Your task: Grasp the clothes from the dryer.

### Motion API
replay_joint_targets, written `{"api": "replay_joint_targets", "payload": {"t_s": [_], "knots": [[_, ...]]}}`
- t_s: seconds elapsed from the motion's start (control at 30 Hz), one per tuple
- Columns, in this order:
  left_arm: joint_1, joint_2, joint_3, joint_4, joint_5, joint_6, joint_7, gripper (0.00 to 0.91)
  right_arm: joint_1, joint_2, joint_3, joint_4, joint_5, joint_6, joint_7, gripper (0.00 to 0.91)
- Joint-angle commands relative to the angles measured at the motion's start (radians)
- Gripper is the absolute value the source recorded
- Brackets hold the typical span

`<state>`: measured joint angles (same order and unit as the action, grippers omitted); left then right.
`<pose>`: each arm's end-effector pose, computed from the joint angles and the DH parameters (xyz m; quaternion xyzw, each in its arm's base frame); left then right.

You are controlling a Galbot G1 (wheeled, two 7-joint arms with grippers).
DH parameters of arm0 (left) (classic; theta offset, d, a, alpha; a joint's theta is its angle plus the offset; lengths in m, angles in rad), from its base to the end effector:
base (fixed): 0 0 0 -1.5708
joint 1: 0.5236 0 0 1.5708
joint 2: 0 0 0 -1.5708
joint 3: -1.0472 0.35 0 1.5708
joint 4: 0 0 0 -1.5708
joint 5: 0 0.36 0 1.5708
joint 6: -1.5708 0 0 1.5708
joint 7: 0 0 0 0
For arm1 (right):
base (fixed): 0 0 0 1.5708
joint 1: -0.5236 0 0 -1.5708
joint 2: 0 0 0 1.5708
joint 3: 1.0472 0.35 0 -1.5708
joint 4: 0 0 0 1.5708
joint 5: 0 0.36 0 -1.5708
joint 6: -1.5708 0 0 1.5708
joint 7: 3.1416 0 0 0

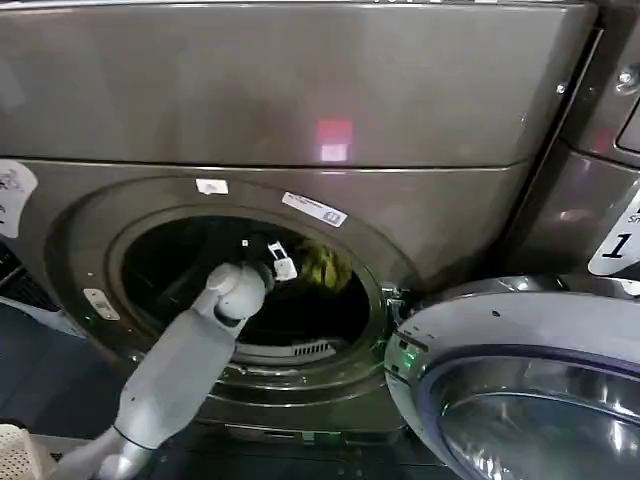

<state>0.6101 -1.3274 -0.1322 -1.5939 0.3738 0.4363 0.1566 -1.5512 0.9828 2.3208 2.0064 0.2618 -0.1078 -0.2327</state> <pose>0.4558 -0.0509 -0.1896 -0.1231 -0.9284 -0.3506 0.0031 -0.0586 -0.3745 0.0455 0.4932 0.7399 -0.4122 0.1983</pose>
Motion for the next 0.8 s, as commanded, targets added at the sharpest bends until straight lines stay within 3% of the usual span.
{"api": "replay_joint_targets", "payload": {"t_s": [0.03, 0.13, 0.33, 0.8], "knots": [[0.145, -0.128, -0.124, -0.089, -0.336, -0.020, -0.303, 0.000, 0.001, 0.001, 0.003, -0.001, 0.007, -0.001, 0.003, 0.907], [0.236, -0.175, -0.200, -0.150, -0.388, -0.034, -0.302, 0.000, 0.000, -0.003, 0.016, -0.011, 0.033, -0.019, -0.006, 0.907], [0.388, -0.267, -0.271, -0.273, -0.307, -0.037, -0.243, 0.000, -0.004, -0.004, 0.047, -0.016, 0.040, -0.038, 0.001, 0.907], [0.505, -0.220, -0.299, -0.406, -0.322, -0.013, -0.229, 0.000, 0.007, 0.018, 0.045, -0.001, 0.042, -0.050, -0.006, 0.907]]}}
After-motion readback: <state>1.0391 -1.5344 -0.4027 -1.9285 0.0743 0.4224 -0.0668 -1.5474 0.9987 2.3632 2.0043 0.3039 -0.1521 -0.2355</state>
